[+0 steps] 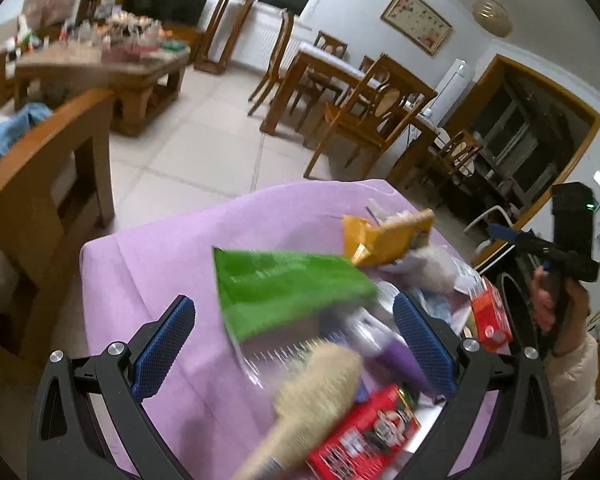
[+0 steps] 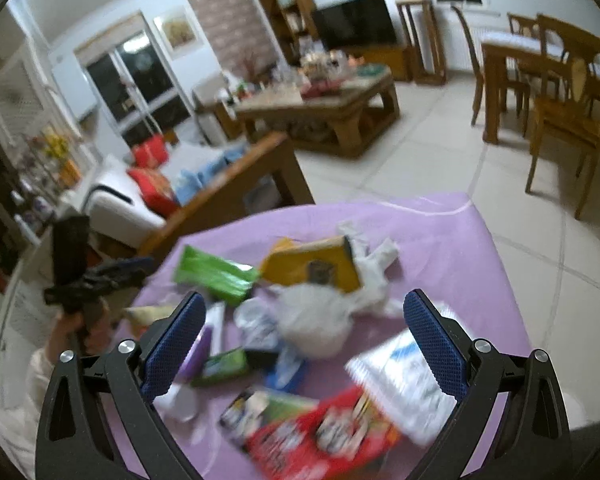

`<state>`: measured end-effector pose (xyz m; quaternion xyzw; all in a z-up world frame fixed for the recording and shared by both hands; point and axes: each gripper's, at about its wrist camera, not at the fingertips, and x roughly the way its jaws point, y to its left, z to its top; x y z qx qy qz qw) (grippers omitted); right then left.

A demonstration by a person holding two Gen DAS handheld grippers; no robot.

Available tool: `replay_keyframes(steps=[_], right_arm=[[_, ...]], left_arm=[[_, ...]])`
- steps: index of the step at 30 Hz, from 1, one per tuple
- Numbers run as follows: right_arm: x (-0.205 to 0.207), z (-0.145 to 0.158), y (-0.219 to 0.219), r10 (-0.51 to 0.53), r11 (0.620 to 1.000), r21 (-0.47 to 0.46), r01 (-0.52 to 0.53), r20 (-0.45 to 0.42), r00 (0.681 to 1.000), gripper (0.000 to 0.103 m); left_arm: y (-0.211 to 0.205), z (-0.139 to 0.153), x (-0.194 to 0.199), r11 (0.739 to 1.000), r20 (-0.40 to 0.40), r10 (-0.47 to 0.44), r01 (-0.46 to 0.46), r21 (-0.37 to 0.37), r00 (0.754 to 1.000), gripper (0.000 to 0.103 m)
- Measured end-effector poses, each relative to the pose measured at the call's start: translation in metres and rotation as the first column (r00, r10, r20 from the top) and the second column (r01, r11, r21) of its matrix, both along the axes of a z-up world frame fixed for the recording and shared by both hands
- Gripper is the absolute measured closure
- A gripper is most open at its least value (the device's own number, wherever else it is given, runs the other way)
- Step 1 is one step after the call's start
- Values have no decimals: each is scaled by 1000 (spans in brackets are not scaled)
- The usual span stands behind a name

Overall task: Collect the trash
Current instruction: 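Grasp the clear plastic tray with the left gripper while the right gripper grasps the yellow bag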

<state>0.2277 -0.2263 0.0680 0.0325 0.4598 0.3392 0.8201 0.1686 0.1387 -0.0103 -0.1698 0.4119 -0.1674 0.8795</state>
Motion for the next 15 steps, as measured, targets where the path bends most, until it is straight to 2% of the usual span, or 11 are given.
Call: replay_keyframes(steps=[2, 5, 7, 11, 15], right_arm=[[15, -9, 9, 20, 1000, -14, -20, -33, 999, 12], [23, -21, 30, 72, 994, -84, -73, -12, 997, 13], [31, -28, 40, 99, 990, -102, -99, -11, 995, 14], [53, -45, 64, 146, 982, -120, -147, -15, 989, 14], [68, -60, 79, 186, 970, -149, -191, -49, 981, 14]], left_arm=[[3, -5, 3, 1000, -16, -21, 20, -16, 1000, 5], [1, -5, -8, 997, 9, -80, 80, -21, 997, 5], [-5, -3, -16, 990, 26, -142, 142, -1, 990, 5], [-15, -6, -13, 976, 12, -203, 201, 88, 979, 5], [-23, -16, -4, 959, -23, -270, 271, 86, 963, 5]])
